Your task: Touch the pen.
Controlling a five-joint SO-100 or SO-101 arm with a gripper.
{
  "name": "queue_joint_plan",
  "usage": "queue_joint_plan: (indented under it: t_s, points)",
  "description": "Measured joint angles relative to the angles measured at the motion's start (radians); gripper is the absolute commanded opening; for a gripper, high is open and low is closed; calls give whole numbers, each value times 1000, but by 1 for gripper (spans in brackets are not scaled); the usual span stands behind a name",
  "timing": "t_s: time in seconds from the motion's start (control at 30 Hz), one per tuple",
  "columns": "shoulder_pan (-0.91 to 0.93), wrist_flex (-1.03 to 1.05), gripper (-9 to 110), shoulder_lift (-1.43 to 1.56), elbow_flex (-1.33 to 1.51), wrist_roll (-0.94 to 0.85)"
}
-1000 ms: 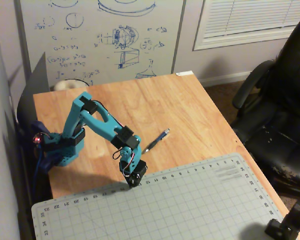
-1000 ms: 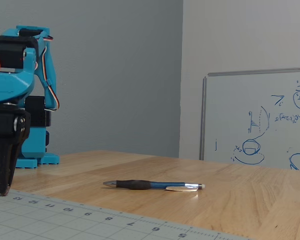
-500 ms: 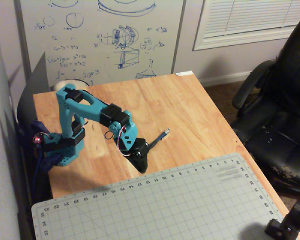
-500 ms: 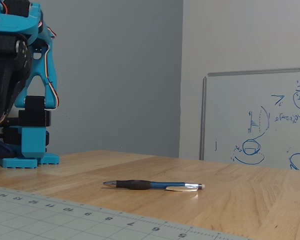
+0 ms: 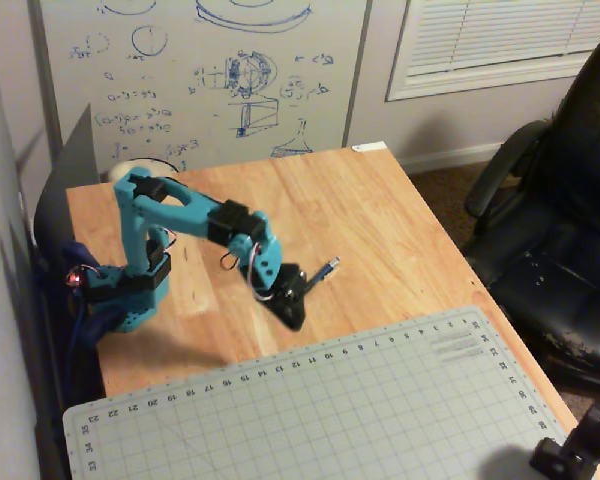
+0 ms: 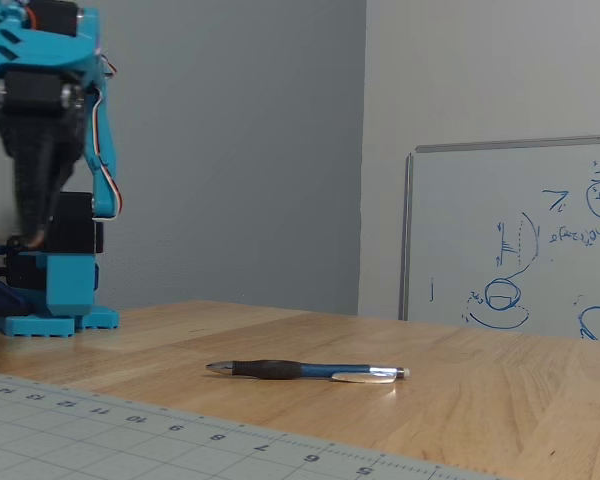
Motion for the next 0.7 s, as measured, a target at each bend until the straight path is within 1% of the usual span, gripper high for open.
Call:
queue_joint_plan:
  t_s: [0.23,0.5,0.7]
  points:
    - [-141,0,0,0,20,0]
    - [-215,0,0,0,210,0]
    - [-216,0,0,0,249,0]
